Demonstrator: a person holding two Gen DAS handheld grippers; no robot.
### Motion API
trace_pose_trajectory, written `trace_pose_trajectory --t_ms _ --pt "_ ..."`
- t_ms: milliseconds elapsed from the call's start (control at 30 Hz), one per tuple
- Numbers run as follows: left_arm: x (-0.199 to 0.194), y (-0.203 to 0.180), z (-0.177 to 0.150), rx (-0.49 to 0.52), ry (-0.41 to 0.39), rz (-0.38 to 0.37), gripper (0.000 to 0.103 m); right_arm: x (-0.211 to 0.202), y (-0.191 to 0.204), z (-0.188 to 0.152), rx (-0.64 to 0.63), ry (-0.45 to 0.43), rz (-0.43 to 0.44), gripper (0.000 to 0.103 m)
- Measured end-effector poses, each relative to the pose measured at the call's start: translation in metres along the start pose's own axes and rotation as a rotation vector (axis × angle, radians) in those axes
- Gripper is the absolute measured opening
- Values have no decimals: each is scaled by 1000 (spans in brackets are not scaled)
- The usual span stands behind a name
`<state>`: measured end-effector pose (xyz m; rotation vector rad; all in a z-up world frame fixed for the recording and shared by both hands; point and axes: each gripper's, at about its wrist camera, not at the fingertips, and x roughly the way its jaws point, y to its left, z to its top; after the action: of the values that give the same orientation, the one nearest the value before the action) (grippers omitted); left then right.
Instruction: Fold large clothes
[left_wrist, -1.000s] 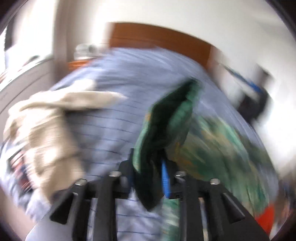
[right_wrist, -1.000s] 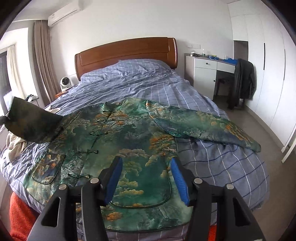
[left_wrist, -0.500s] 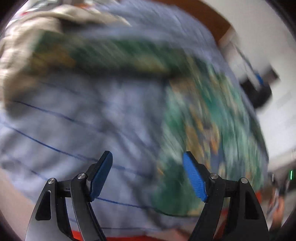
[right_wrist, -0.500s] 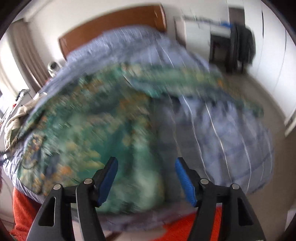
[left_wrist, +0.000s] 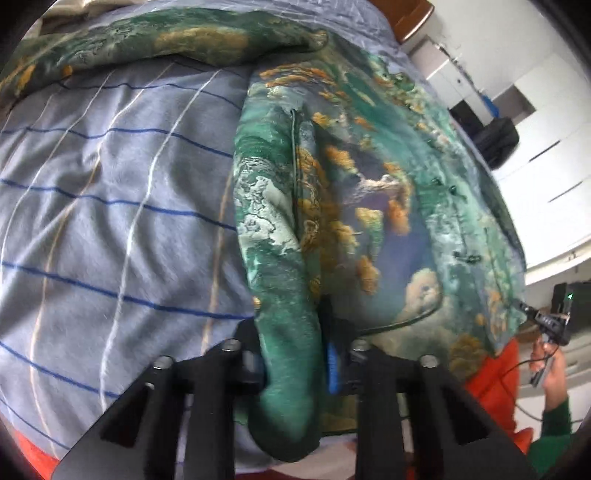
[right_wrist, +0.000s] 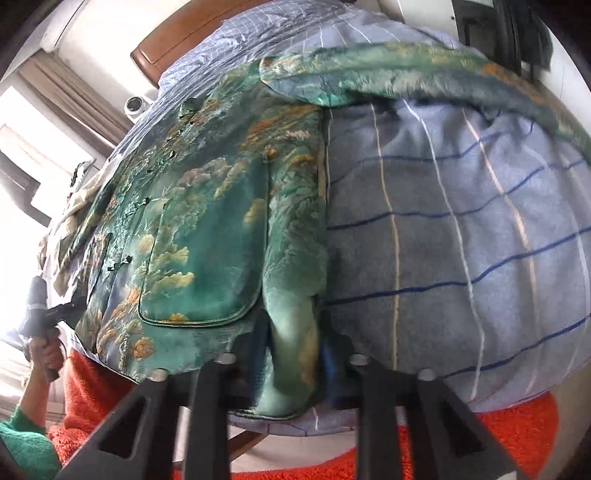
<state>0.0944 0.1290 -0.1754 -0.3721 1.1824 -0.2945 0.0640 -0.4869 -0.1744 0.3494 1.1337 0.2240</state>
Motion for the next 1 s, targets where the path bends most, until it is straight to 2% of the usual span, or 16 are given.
trace_pose_trajectory --t_ms 200,267,333,367,400,433,500,533,700,767,900,933,1000 --pt "-19 -10 -20 44 -14 -8 16 -21 14 -1 -70 -22 -51 13" --pt "-16 -7 -20 68 -14 23 21 -22 13 -1 -71 -21 -62 13" --pt "-13 -4 -14 70 -26 89 44 -14 13 -1 -83 -21 -90 17" --pt "-16 -4 -12 68 -39 114 50 -6 16 3 -85 -20 -104 22" --pt "-19 -8 -11 74 -58 143 63 -1 17 3 -84 -23 -131 27" --pt "-24 -13 -10 87 -75 160 76 0 18 2 -91 -31 -165 44" --pt "-40 -22 -11 114 -124 197 87 -6 19 -3 -102 -60 -196 65" --pt "-49 -29 -12 129 -155 216 92 -13 19 -6 -99 -77 -205 67" --pt "-87 -53 -13 143 -268 225 99 -57 30 -5 -53 -228 -288 73" --pt "-97 -63 -12 147 -324 221 102 -72 42 1 -82 -283 -301 75" --pt "-108 -80 -8 156 -413 177 103 -92 69 13 -116 -359 -280 76" --pt "-105 -84 -7 162 -419 191 103 -96 75 14 -121 -372 -268 76" --pt "-96 -95 -4 195 -444 298 103 -99 88 12 -132 -402 -244 76"
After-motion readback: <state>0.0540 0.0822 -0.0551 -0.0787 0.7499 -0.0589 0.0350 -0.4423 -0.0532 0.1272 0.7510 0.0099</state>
